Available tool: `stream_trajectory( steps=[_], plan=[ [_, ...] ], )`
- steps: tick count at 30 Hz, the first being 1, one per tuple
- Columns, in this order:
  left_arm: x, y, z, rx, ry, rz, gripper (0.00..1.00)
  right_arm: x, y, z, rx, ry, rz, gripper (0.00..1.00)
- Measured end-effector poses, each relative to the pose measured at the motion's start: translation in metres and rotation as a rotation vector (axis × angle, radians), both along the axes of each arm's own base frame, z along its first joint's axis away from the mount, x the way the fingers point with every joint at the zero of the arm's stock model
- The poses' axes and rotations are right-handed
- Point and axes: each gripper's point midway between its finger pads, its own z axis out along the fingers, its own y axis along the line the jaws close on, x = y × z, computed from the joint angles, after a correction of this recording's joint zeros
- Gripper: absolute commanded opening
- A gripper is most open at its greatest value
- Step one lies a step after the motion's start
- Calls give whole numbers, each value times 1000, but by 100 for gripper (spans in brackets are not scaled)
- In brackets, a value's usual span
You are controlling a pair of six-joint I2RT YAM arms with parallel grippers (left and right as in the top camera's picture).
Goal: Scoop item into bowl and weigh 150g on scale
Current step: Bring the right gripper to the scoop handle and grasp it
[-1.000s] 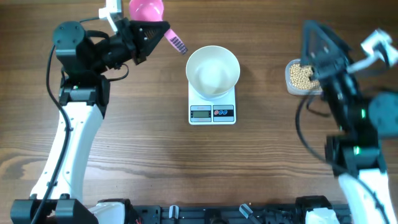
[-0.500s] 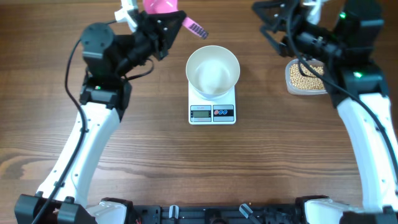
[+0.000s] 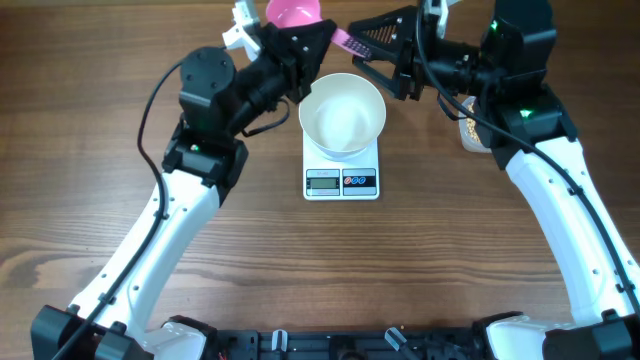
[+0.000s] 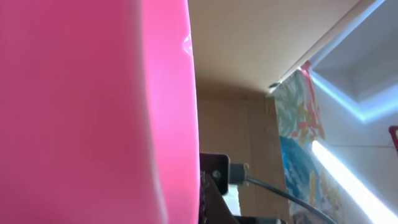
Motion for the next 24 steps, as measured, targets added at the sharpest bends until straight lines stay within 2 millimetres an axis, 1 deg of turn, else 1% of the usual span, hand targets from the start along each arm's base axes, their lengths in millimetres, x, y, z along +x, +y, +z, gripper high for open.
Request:
stream_trajectory(
  steps=[1,2,4,8,15,18,24],
  plan=[
    [-2,-3,1,-5,-4,-5,4,0,0,0,5,12,-1,59],
    [-3,-5,3,-9,-10,-7,4,0,0,0,7,19,-2,53],
    [-5,-9,5,-14,-16,-15,4,0,0,0,13,35,-4,47],
    [-9,-15,6,-18,-15,-26,4,0,0,0,17,45,-5,44],
    [-9,-17,6,-19,-15,-21,4,0,0,0,23,60,-7,29],
    [-9,-17,6,-20,-14,-18,4,0,0,0,24,62,-8,26],
    [-9,-17,6,-20,-14,-18,4,0,0,0,23,62,-7,26]
  ],
)
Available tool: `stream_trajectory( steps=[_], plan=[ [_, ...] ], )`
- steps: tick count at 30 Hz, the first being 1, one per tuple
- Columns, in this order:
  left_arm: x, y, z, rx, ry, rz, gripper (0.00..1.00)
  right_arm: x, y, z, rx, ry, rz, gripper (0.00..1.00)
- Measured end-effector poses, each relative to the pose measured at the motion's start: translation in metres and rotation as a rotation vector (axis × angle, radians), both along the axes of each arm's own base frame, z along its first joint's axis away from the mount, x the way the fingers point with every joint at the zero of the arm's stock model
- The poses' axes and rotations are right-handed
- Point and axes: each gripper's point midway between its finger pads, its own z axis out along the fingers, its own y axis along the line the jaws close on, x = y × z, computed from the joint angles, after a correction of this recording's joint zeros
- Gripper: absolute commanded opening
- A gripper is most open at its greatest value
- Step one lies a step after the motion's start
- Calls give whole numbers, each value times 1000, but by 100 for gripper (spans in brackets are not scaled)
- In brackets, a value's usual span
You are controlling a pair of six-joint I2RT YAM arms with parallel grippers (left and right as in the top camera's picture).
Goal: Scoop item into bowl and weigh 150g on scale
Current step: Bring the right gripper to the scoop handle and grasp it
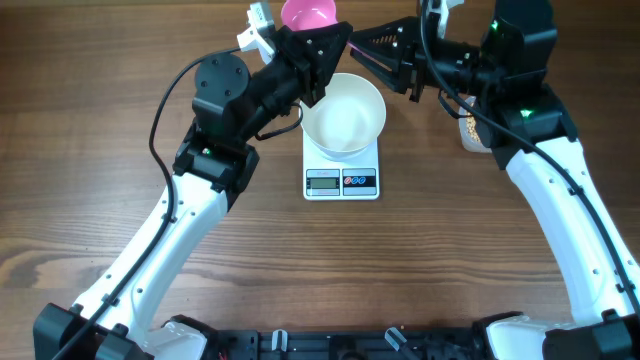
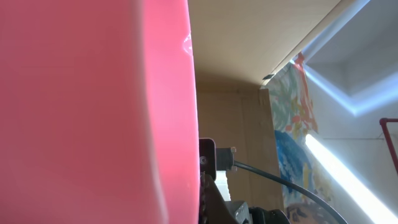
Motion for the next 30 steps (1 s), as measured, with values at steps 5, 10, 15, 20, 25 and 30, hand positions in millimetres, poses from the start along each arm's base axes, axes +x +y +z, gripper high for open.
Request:
stream_trajectory(
  steps=[5,10,15,20,25,30],
  plan=[
    [0,0,0,0,0,0,4,0,0,0,0,0,0,26],
    [3,5,0,0,0,11,4,0,0,0,0,0,0,24],
    [3,6,0,1,0,6,4,0,0,0,0,0,0,22],
    [2,5,0,1,0,-1,4,0,0,0,0,0,0,25],
    [2,5,0,-13,15,-3,4,0,0,0,0,1,0,25],
    [2,5,0,-16,19,-4,4,0,0,0,2,6,0,21]
  ],
)
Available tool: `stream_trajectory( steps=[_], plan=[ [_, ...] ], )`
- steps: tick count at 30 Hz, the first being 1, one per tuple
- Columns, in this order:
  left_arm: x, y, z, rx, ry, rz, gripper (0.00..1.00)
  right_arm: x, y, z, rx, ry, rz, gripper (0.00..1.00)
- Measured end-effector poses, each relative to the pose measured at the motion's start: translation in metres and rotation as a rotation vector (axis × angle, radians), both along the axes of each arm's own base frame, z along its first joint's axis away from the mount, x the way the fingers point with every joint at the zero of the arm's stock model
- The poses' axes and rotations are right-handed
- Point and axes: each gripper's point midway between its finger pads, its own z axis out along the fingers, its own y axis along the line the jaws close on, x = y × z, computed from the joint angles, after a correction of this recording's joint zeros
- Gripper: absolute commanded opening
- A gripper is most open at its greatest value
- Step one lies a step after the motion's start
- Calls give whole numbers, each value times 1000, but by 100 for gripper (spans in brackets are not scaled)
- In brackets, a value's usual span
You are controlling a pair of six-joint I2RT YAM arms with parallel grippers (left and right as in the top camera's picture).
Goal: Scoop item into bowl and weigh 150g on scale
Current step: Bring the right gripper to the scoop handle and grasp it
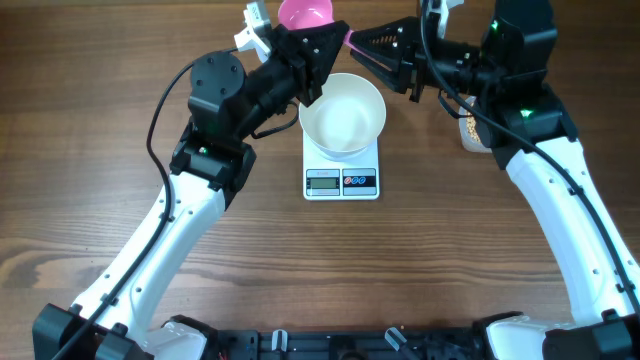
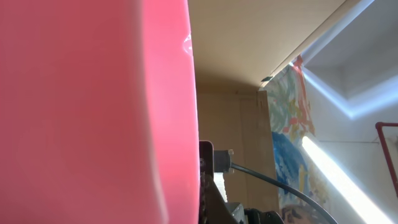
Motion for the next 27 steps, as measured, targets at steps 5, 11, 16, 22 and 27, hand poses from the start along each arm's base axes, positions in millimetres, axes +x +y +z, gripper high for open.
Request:
stream_trajectory(
  steps=[5,11,16,22,27],
  plan=[
    [-1,-1,0,-1,2,-8,4,0,0,0,1,2,0,21],
    [-2,-1,0,-1,2,-12,4,0,0,0,1,2,0,19],
    [-2,-2,0,-1,1,-16,4,0,0,0,3,7,-1,13],
    [-2,-2,0,-1,0,-16,4,0,0,0,5,13,0,4],
    [-3,-2,1,-2,-1,-19,19,-1,0,0,5,14,3,4]
  ],
)
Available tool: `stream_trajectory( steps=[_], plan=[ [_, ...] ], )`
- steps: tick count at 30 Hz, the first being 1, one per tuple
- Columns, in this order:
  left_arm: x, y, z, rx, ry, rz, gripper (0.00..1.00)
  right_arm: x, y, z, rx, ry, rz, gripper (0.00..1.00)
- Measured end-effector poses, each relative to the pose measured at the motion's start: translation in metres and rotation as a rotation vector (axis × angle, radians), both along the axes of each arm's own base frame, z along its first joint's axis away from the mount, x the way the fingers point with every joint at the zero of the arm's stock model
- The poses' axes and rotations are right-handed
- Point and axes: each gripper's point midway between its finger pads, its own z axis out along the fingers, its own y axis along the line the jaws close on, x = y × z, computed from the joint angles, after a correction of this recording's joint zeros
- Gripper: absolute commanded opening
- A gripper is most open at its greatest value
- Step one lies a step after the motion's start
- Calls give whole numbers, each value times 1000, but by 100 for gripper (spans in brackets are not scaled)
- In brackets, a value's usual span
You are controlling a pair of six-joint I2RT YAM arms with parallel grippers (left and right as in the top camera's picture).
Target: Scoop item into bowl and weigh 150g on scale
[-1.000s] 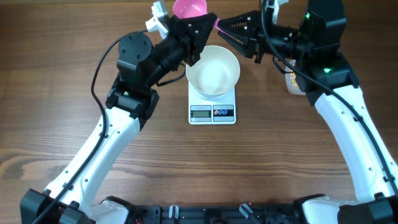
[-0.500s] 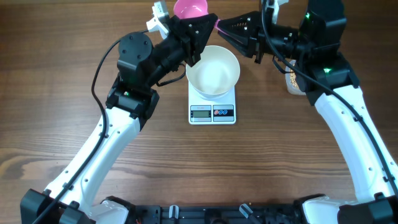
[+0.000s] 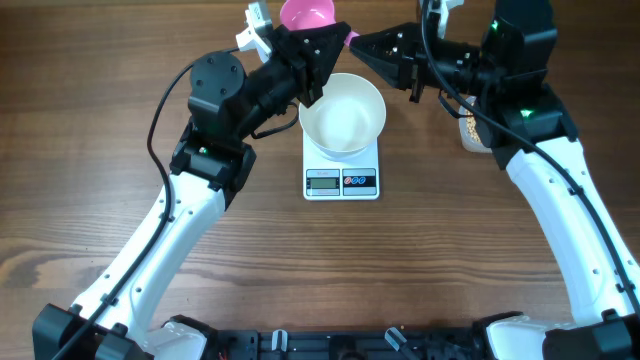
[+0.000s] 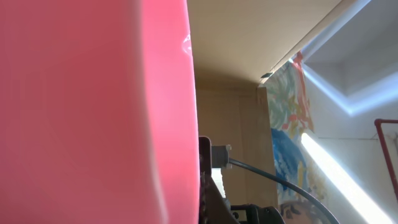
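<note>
A white bowl (image 3: 343, 115) stands on the white scale (image 3: 342, 183) at the table's far middle. Behind the bowl's far rim my left gripper (image 3: 318, 40) is shut on a pink scoop (image 3: 306, 13), which is held up off the table. In the left wrist view the scoop's pink wall (image 4: 93, 112) fills the left half and hides the fingers. A short pink piece of the scoop's handle (image 3: 349, 37) shows between the two grippers. My right gripper (image 3: 358, 41) points left at it, its fingers drawn together on the handle. What is inside the scoop cannot be seen.
A container of brownish grains (image 3: 472, 132) stands to the right of the scale, partly under my right arm. In the left wrist view a dark part with a cable (image 4: 214, 158) sits beside the scoop, with a wall and ceiling lights beyond. Bare wooden table (image 3: 100, 200) lies around the scale.
My right gripper's fingers were spread around the pink handle and have now come together on it. The left gripper and the scoop have stayed where they were.
At first my left gripper held the pink scoop behind the bowl's left rim, its handle reaching between my right gripper's spread fingers. Then the scoop stood slightly further right, and it stayed there. Now both grippers are shut on it.
</note>
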Motion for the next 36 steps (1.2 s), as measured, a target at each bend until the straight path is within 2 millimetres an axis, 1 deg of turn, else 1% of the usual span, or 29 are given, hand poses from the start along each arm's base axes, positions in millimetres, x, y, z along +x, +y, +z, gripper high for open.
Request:
stream_trajectory(
  steps=[1,3,4,5,6,8,9,13,16,18,19,20,21,23,25,27,29,30,32,33,36],
  plan=[
    [0,0,0,0,0,0,28,0,0,0,0,0,0,4],
    [0,0,0,1,-1,0,38,0,0,0,0,-3,2,4],
    [-1,-1,0,-3,4,-5,47,0,0,0,0,-2,3,4],
    [-1,-1,0,-4,5,-7,66,-1,0,0,0,-4,4,4],
    [-1,-1,0,-3,3,-9,76,-1,0,0,-2,-7,4,4],
    [-2,-2,0,-4,6,-11,95,0,0,0,-9,-28,5,4],
    [-2,-2,0,-2,3,-11,100,1,-1,0,-16,-41,-1,5],
    [-2,-2,0,20,-22,-12,100,9,-10,0,-40,-90,-38,5],
    [-2,-3,-6,51,-24,-13,100,22,-28,-3,-68,-119,-102,4],
    [-2,-3,-13,78,-13,-13,100,34,-47,-8,-99,-133,-168,5],
    [-2,-3,-17,101,-17,-14,100,37,-53,-9,-109,-133,-186,4],
    [-2,-3,-22,141,-34,-15,100,47,-73,-14,-141,-134,-250,5],
    [-2,-4,-25,157,-40,-17,100,50,-82,-17,-159,-126,-272,5],
    [-4,-4,-36,217,-46,-27,100,53,-104,-22,-199,-93,-318,4],
    [-6,-5,-46,275,-59,-45,100,56,-130,-21,-242,-86,-371,4],
    [-10,-5,-55,337,-77,-62,100,57,-154,-16,-287,-88,-421,5],
    [-16,-2,-73,443,-54,-86,99,54,-171,-12,-335,-82,-456,5],
    [-19,1,-78,484,-50,-90,99,51,-179,-11,-370,-78,-470,5],
    [-26,13,-94,623,9,-95,99,44,-190,-12,-436,-60,-495,4],
    [-29,20,-99,682,35,-92,99,42,-195,-13,-467,-56,-507,5],
    [-39,47,-103,881,96,-59,100,32,-207,-22,-584,-26,-528,5]
  ],
)
